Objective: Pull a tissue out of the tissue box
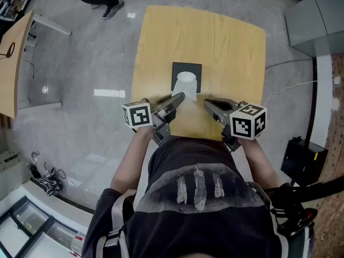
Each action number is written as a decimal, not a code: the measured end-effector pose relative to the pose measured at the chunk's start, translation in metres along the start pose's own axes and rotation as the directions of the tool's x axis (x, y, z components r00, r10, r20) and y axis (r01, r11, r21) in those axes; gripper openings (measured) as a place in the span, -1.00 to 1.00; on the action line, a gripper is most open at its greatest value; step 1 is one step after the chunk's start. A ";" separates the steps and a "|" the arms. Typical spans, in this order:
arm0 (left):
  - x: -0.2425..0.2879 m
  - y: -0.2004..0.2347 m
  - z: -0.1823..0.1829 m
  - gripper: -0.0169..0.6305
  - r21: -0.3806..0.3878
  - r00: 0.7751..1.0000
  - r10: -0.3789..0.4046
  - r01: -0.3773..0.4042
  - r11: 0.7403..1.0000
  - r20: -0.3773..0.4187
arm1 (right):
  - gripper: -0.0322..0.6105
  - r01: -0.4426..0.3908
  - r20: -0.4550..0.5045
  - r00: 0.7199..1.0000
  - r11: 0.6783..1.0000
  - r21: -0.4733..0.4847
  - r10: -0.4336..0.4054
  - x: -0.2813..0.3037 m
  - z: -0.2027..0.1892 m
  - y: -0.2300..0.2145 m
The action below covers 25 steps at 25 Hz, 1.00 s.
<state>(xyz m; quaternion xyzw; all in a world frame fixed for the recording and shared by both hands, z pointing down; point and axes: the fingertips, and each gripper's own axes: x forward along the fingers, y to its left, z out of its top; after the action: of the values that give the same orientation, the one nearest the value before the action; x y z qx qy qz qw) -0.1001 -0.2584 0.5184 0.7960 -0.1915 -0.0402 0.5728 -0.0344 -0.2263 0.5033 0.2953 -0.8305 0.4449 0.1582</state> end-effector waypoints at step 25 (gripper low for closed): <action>-0.019 -0.038 -0.011 -0.94 0.067 0.995 -0.095 0.097 0.993 -0.034 | -0.91 0.047 0.052 0.998 0.999 -0.009 -0.047 -0.008 -0.018 0.024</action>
<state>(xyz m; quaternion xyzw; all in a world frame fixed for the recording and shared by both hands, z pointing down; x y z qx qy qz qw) -0.1047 -0.2316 0.4837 0.8241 -0.1456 -0.0489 0.5453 -0.0431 -0.1984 0.4938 0.3253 -0.8294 0.4292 0.1486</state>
